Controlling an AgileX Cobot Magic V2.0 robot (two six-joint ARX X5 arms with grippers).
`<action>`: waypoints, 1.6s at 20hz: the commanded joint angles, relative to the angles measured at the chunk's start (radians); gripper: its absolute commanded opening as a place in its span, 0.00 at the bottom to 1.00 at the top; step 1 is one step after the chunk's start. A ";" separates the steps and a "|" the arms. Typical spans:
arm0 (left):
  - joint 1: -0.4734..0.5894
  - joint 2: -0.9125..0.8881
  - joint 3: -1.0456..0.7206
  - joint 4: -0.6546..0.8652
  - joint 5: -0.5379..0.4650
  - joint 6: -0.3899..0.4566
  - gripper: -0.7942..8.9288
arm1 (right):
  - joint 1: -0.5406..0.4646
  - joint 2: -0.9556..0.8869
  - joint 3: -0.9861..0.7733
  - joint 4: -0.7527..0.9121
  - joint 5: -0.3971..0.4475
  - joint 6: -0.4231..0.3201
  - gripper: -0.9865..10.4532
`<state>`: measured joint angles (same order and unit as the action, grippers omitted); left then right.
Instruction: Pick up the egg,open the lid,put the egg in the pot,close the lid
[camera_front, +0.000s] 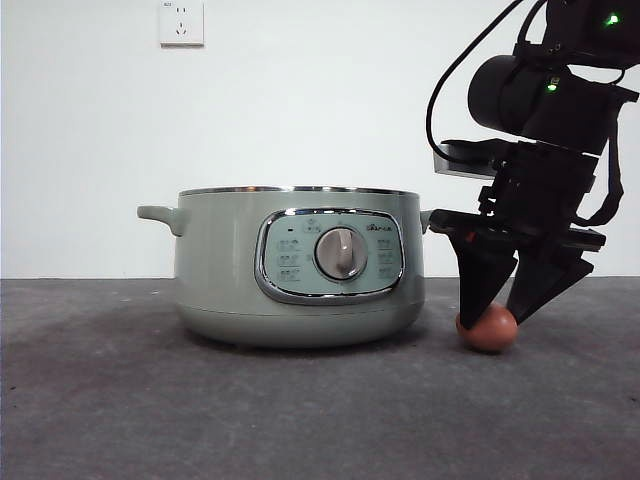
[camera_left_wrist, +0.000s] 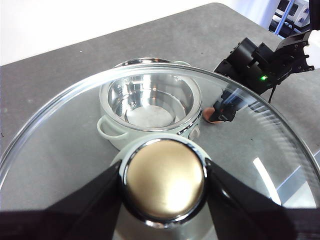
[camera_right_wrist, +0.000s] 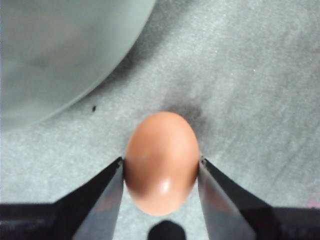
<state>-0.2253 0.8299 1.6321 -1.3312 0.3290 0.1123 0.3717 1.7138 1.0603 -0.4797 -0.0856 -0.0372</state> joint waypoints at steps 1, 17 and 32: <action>0.001 -0.005 0.006 0.017 0.011 0.014 0.07 | 0.001 -0.029 0.002 -0.038 0.009 0.011 0.08; 0.001 0.026 0.006 0.017 0.012 0.023 0.07 | 0.148 -0.099 0.546 -0.085 0.003 -0.001 0.08; 0.001 0.027 0.006 0.017 0.012 0.023 0.07 | 0.205 0.529 0.982 -0.344 0.012 -0.078 0.08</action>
<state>-0.2253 0.8665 1.6321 -1.3312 0.3286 0.1238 0.5720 2.2307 2.0361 -0.8303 -0.0750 -0.1032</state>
